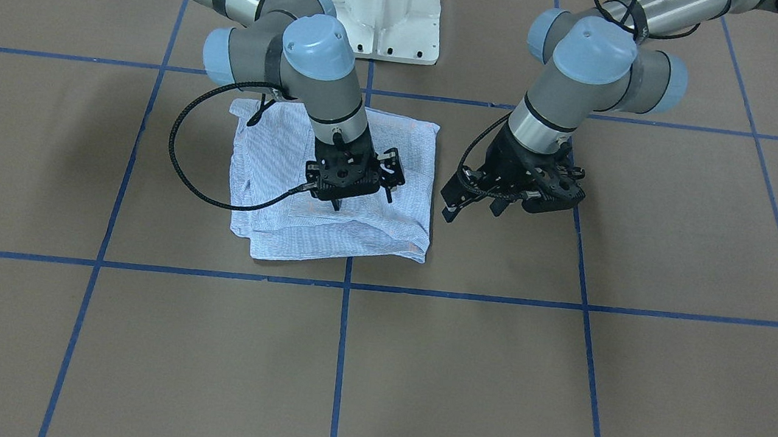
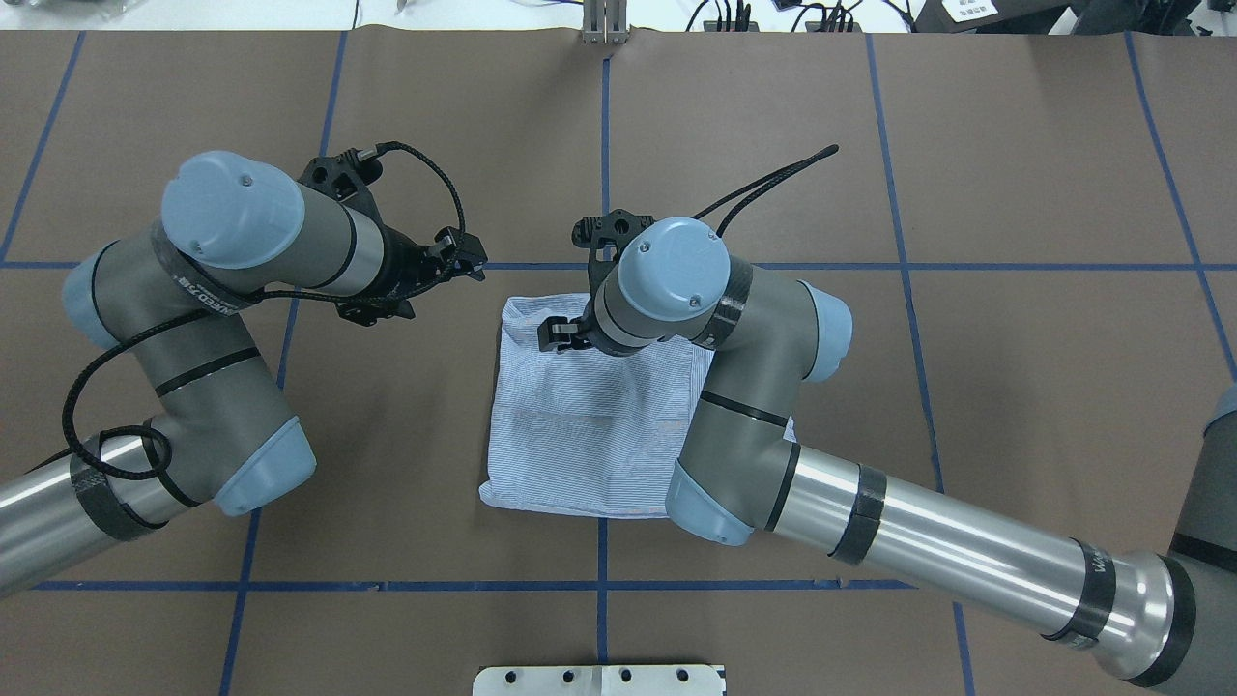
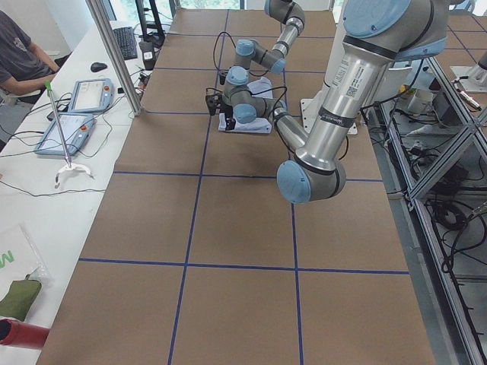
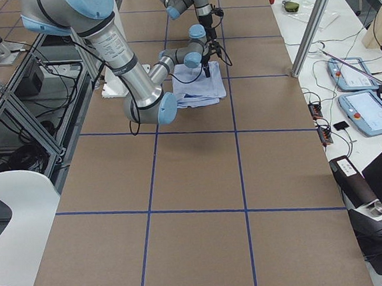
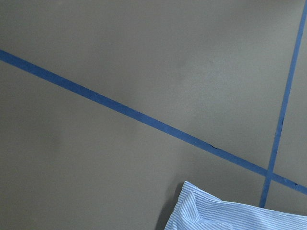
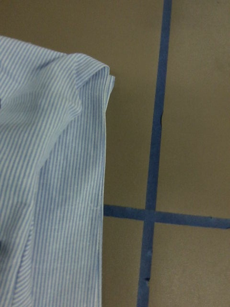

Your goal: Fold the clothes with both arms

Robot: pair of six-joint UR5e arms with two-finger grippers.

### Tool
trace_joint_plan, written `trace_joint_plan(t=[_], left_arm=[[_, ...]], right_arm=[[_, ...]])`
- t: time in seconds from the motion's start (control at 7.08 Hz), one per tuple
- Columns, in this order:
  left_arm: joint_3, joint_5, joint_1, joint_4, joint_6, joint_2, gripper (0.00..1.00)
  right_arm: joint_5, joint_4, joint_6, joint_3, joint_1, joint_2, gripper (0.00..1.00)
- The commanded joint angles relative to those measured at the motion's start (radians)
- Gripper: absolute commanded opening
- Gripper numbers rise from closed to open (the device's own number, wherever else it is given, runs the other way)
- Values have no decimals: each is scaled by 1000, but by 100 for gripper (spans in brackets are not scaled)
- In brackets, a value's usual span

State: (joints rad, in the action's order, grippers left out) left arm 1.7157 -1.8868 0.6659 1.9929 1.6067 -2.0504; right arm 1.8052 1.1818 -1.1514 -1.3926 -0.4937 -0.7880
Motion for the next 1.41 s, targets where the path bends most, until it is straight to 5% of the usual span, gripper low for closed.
trace_joint_plan(t=[0.0,0.42,0.85,1.27], left_arm=[[-1,2,1,0,-1,1,100],[4,-1,24,0,-11,3,100],[37,-119,198,1,-346,129,100],[67,-210,477,7,-806,281,100]], right_arm=[[-15,-25,-1,82,-6,48,94],[-17,-25,-2,98,-41,68,98],[50,36,16,57,-162,79,100],[239,458,370,-193,-423,-55,100]])
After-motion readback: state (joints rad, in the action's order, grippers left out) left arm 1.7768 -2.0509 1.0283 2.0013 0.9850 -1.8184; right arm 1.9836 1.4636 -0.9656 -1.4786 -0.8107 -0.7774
